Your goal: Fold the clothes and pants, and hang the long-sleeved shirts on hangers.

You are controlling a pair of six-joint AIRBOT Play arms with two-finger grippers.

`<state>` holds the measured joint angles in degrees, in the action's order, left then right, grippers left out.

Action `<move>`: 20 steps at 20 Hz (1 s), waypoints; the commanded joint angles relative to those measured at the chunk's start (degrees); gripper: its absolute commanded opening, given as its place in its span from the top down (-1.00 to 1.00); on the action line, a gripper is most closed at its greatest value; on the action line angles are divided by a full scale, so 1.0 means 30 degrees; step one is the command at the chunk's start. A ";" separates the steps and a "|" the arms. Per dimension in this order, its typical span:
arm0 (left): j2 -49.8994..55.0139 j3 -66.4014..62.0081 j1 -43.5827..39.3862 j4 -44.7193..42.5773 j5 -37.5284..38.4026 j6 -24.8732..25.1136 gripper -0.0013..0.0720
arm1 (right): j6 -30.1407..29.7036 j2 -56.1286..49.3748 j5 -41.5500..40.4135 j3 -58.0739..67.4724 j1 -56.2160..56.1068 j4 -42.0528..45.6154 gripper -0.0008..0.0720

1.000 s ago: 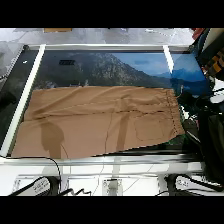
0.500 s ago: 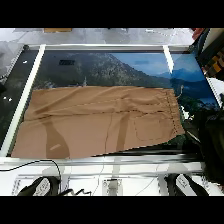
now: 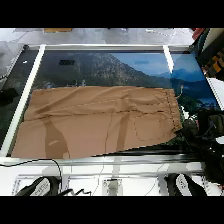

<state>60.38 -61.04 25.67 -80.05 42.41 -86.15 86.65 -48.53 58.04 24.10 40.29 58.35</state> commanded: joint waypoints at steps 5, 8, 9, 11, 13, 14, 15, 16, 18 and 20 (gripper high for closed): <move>0.1137 0.0015 -0.0007 -0.0532 0.1413 0.1027 0.92 | 0.1209 -0.1457 -0.5617 -0.0357 0.0007 -0.2346 -0.54; 0.1814 0.0058 0.0226 -0.0852 0.4116 0.2812 0.93 | 0.0678 -0.2193 -0.5552 -0.0350 -0.0073 -0.3075 -0.19; 0.1974 0.0197 0.0379 -0.0882 0.4845 0.2812 0.92 | 0.0656 -0.2259 -0.5632 -0.0350 -0.0277 -0.3075 -0.15; 0.2164 0.0612 0.0969 -0.0874 0.6615 0.2827 0.92 | 0.0641 -0.2302 -0.5865 -0.0350 -0.0605 -0.3002 -0.15; 0.2157 0.1100 0.1923 -0.0889 0.8568 0.3840 0.92 | 0.0546 -0.2317 -0.5989 -0.0350 -0.0612 -0.2994 0.05; 0.2149 0.1282 0.2594 -0.0889 0.9726 0.4430 0.92 | 0.0342 -0.2317 -0.5748 -0.0350 -0.0612 -0.2936 0.09; 0.2135 0.1443 0.3475 -0.0896 1.0746 0.4656 0.92 | 0.0255 -0.2317 -0.5377 -0.0350 -0.0612 -0.2790 0.07; 0.2106 0.1501 0.4393 -0.0882 1.1380 0.4794 0.92 | 0.0262 -0.2310 -0.4881 -0.0350 -0.0612 -0.2579 -0.14; 0.1967 0.1501 0.6411 -0.0831 1.2160 0.5304 0.79 | 0.0459 -0.2317 -0.4153 -0.0335 -0.0583 -0.2259 -0.62; 0.1647 0.1501 0.8080 -0.0794 1.2284 0.5872 0.21 | 0.1406 -0.2317 -0.3942 -0.0350 -0.0590 -0.1574 -0.62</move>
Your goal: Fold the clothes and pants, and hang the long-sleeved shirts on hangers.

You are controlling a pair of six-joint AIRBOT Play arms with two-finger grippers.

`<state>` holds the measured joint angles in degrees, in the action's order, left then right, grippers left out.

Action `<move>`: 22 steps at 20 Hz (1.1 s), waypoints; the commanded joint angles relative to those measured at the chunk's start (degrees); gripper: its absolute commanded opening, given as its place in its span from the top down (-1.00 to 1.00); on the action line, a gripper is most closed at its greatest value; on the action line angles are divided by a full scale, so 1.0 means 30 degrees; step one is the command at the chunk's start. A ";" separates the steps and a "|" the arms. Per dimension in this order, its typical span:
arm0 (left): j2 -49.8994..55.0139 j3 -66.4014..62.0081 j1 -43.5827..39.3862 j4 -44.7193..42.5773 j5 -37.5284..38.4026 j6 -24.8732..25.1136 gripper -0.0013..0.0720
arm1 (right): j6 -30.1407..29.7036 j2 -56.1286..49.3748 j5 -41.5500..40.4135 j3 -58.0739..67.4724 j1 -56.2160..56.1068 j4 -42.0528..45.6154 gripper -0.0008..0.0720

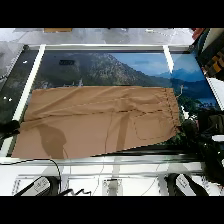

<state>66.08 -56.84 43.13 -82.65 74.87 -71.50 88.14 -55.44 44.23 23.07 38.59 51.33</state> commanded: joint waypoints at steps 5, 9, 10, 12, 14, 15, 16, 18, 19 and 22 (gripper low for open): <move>-0.0262 0.0743 0.5690 0.2783 0.1923 0.0933 -0.07 | 0.1115 -0.0357 -0.1916 -0.0007 -0.0029 -0.0750 -0.53; -0.0262 0.2091 0.6113 0.2936 0.1931 0.0918 -0.63 | -0.0379 -0.2091 -0.2106 -0.0007 -0.0189 -0.2280 -0.38; -0.0262 0.2361 0.6113 0.2936 0.2004 0.0918 -0.63 | -0.1049 -0.2288 -0.2142 -0.0007 -0.0452 -0.2732 -0.28; -0.0262 0.2630 0.6120 0.2543 0.2251 0.0918 -0.63 | -0.2871 -0.2288 -0.2499 0.0015 -0.1100 -0.3956 -0.24; -0.0270 0.2623 0.6120 0.1923 0.2871 0.0918 -0.63 | -0.4524 -0.2229 -0.2783 0.0051 -0.1668 -0.4889 0.16; -0.0270 0.2623 0.6127 0.1690 0.3155 0.0918 -0.63 | -0.4823 -0.2208 -0.2900 0.0051 -0.1836 -0.4969 0.46; -0.0270 0.2630 0.6127 0.1610 0.3330 0.0918 -0.63 | -0.4845 -0.2208 -0.2936 0.0051 -0.1851 -0.4962 0.72; -0.0262 0.2637 0.6135 0.1515 0.3432 0.0933 -0.63 | -0.5217 -0.2018 -0.3228 0.0051 -0.1851 -0.4954 0.77; -0.0262 0.2637 0.6171 0.1290 0.3432 0.0954 -0.63 | -0.5253 -0.1821 -0.3439 0.0051 -0.1851 -0.4947 0.77; -0.0262 0.2674 0.6178 -0.0015 0.3468 0.0954 -0.63 | -0.5268 -0.1392 -0.3774 0.0051 -0.1851 -0.4830 0.87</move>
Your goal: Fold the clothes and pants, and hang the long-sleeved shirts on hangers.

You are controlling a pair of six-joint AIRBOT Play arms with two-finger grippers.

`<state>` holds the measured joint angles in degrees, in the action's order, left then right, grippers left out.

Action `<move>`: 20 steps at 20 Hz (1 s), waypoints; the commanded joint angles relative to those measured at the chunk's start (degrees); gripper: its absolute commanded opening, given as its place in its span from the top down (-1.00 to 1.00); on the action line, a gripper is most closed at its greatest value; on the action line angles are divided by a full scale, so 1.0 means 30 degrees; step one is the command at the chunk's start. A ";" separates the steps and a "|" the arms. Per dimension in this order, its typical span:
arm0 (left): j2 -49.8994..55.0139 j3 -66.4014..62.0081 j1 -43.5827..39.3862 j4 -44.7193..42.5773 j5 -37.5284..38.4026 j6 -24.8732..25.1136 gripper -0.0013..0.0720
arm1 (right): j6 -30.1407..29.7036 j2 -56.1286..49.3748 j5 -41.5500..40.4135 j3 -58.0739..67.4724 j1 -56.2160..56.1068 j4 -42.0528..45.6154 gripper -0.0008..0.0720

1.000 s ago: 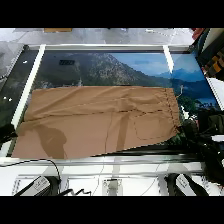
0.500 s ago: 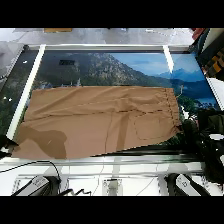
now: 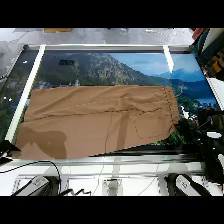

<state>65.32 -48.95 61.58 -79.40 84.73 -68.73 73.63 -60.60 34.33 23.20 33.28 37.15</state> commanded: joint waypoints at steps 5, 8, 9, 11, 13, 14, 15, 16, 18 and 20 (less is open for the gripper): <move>0.0357 0.1290 0.0430 -0.1494 -0.0372 0.0233 -0.63 | -0.0430 0.0321 -0.0663 0.0007 -0.0073 -0.0109 0.87; 0.0488 0.1931 0.0714 -0.1530 -0.2637 0.0648 -0.63 | -0.0423 0.0321 -0.0670 0.0007 -0.0073 -0.0109 0.87; 0.0488 0.2033 0.0707 -0.1523 -0.3716 0.0612 -0.63 | -0.0423 0.0321 -0.0750 0.0007 -0.0073 -0.0109 0.87; 0.0583 0.2251 0.0692 -0.1362 -0.5064 0.0423 -0.62 | -0.0430 0.0321 -0.0831 0.0007 -0.0080 -0.0095 0.87; 0.1020 0.2368 0.0692 -0.0933 -0.5880 0.0430 -0.62 | -0.0437 0.0321 -0.0860 0.0007 -0.0080 0.0087 0.87; 0.1348 0.2368 0.0699 -0.0437 -0.6200 0.0459 -0.58 | -0.0437 0.0321 -0.0852 0.0007 -0.0073 0.0364 0.88; 0.1727 0.2368 0.0692 0.0044 -0.6331 0.0510 -0.39 | -0.0437 0.0321 -0.0845 0.0007 -0.0073 0.0736 0.87; 0.2113 0.2368 0.0692 0.0517 -0.6317 0.0510 -0.36 | -0.0437 0.0321 -0.0809 0.0007 -0.0080 0.1005 0.88; 0.2761 0.2361 0.0692 0.1297 -0.6339 0.0794 -0.35 | -0.0430 0.0321 -0.0721 0.0007 -0.0080 0.1209 0.87; 0.2965 0.2361 0.0692 0.1486 -0.6849 0.0809 -0.35 | -0.0437 0.0321 -0.0634 0.0007 -0.0073 0.1224 0.88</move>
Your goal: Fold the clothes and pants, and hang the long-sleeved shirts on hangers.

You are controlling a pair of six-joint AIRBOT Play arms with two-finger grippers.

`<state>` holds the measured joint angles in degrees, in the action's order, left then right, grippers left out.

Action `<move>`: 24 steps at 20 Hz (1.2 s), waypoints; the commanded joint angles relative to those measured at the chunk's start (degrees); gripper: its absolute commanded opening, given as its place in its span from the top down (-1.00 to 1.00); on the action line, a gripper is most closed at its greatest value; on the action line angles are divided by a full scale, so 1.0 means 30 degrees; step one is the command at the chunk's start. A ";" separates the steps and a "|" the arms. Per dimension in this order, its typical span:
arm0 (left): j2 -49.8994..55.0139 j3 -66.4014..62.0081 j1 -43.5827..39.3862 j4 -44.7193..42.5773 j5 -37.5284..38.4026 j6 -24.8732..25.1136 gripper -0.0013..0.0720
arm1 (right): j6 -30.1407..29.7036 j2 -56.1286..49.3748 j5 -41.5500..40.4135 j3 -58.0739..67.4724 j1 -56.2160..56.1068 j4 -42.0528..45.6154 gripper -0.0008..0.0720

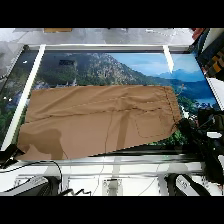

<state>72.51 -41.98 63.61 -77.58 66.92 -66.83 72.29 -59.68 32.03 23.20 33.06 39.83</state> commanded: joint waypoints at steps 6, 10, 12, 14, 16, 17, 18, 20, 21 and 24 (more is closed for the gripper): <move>0.0430 -0.0109 0.0015 0.1617 -0.0801 0.1362 0.92 | 0.0015 0.0896 0.1406 0.0007 0.0000 0.2120 0.88; -0.0488 -0.0918 0.0022 0.5202 0.1137 0.5151 0.92 | 0.0794 0.4226 0.3985 0.0007 0.0015 0.4962 0.88; -0.1122 -0.1508 0.0029 0.6550 0.1049 0.5158 0.92 | 0.2412 0.6288 0.5253 0.0102 0.0022 0.7213 0.88; -0.1625 -0.2025 0.0029 0.8160 0.0998 0.5661 0.92 | 0.3606 0.8211 0.6972 0.0852 0.0022 0.9741 0.88; -0.2106 -0.2171 0.0022 0.9704 0.0998 0.6441 0.92 | 0.4422 0.9923 0.8706 0.2069 0.0015 1.1548 0.88; -0.2244 -0.2171 0.0022 0.9894 0.0998 0.6572 0.92 | 0.4911 1.0688 0.9340 0.2710 0.0015 1.2604 0.88; -0.2295 -0.2171 0.0022 0.9894 0.1093 0.6550 0.92 | 0.5297 1.1293 0.9887 0.3242 0.0022 1.3639 0.88; -0.2288 -0.2171 0.0022 0.9901 0.1610 0.6506 0.92 | 0.5610 1.2291 1.1285 0.4131 0.0015 1.5191 0.88; -0.2288 -0.2171 0.0015 0.9901 0.1836 0.6506 0.92 | 0.5639 1.2611 1.1978 0.4459 0.0015 1.5438 0.88; -0.2295 -0.2208 0.0015 1.0112 0.2251 0.6521 0.92 | 0.5705 1.3369 1.3879 0.5238 0.0015 1.5351 0.88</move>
<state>65.84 -48.40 63.66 -48.77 72.25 -47.75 88.14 -22.50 66.92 36.32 33.12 82.41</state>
